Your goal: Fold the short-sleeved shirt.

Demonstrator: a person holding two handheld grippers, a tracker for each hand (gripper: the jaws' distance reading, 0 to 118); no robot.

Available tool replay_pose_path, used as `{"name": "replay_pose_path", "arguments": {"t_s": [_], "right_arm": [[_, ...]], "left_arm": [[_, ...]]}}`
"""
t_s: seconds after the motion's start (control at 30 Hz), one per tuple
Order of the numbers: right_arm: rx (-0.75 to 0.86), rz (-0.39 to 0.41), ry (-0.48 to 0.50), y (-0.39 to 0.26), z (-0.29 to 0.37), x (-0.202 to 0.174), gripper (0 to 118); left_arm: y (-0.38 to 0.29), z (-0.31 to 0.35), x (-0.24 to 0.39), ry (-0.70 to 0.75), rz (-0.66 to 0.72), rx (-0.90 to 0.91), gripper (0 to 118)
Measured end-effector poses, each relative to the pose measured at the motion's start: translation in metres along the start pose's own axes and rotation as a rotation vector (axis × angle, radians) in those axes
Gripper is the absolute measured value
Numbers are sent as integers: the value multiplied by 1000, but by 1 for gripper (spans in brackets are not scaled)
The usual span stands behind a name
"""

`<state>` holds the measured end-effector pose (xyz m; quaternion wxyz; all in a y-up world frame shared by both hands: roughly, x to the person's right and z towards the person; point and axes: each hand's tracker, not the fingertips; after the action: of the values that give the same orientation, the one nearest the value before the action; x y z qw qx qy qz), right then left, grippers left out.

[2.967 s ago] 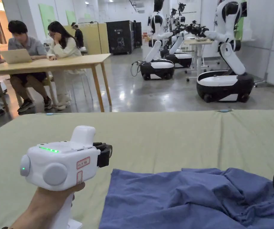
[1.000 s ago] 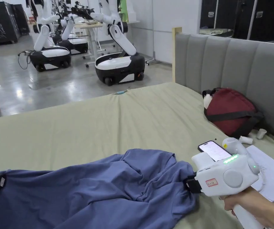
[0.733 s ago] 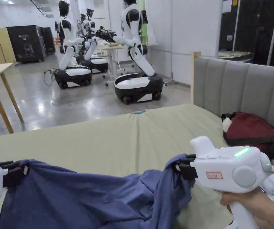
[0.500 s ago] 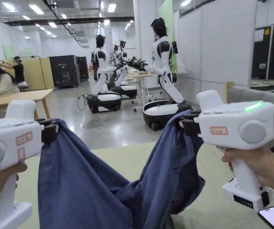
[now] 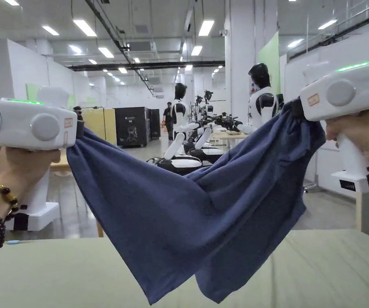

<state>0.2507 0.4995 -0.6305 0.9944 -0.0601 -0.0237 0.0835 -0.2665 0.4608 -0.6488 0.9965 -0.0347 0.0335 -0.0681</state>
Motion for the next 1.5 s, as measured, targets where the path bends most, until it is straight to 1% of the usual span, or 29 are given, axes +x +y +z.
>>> {"name": "replay_pose_path", "arguments": {"t_s": [0.07,0.13,0.23,0.27,0.37,0.47,0.53,0.57,0.63,0.7,0.8,0.83,0.87,0.9,0.93,0.97,1.03,1.07,1.1,1.13,1.17,1.2,1.23,1.3,1.33,1.4,1.43,1.47,1.5], "right_arm": [[-8,-56,0,-9,-10,5,9],[-6,-55,10,-24,-14,11,9],[-21,-53,8,-52,-26,9,9],[-33,-52,10,-62,-28,6,9],[-58,-102,55,-99,-34,0,9],[-92,-123,73,-132,-44,-11,9],[-112,-137,88,-150,-52,-15,9],[-119,-130,95,-156,-52,-18,9],[-127,-101,78,-164,-46,-25,9],[-125,-88,92,-167,-34,-24,9],[-70,-48,121,-175,2,-16,9],[-54,-23,121,-182,21,-14,9],[-51,8,107,-189,39,-13,9],[-61,20,97,-198,56,-13,9],[-80,61,88,-209,76,-12,9],[-87,78,98,-219,93,-10,9],[-98,98,119,-249,142,-5,9],[-105,98,131,-261,161,-2,9],[-119,82,165,-274,181,2,9],[-146,64,188,-289,201,6,9],[-173,52,182,-304,232,4,9],[-209,56,183,-318,249,4,9],[-239,80,206,-336,270,5,9],[-307,117,214,-364,304,2,9],[-353,130,236,-378,316,1,9],[-443,161,245,-405,325,-3,10],[-503,169,242,-423,322,-3,10],[-554,178,251,-437,317,-5,10],[-589,196,255,-451,312,-7,10]], "left_arm": [[-13,-14,-6,54,8,0,0],[-23,-21,-8,65,5,2,0],[-46,-34,-8,34,76,-23,1],[-55,-36,-6,19,81,-25,0],[-89,-35,6,-21,63,-57,0],[-125,-43,17,-45,28,-104,1],[-144,-48,22,-58,42,-131,0],[-151,-38,28,-57,54,-135,1],[-162,-34,30,-74,70,-141,1],[-170,-27,27,-100,70,-147,1],[-178,4,21,-136,75,-124,0],[-180,27,18,-175,99,-95,1],[-187,44,14,-187,113,-92,1],[-195,58,11,-207,139,-87,0],[-204,74,7,-222,136,-107,0],[-214,94,3,-225,128,-126,0],[-240,141,-2,-263,112,-144,1],[-251,161,-3,-281,93,-149,0],[-270,170,-12,-285,78,-158,1],[-284,194,-13,-295,54,-185,0],[-299,218,-13,-325,19,-190,0],[-312,238,-14,-329,2,-203,1],[-326,266,-10,-314,17,-231,0],[-355,297,-15,-335,83,-309,0],[-373,310,-17,-341,112,-355,0],[-406,325,-20,-319,90,-434,1],[-423,326,-21,-282,77,-468,0],[-437,324,-23,-262,84,-503,1],[-449,323,-22,-277,127,-543,1]]}}
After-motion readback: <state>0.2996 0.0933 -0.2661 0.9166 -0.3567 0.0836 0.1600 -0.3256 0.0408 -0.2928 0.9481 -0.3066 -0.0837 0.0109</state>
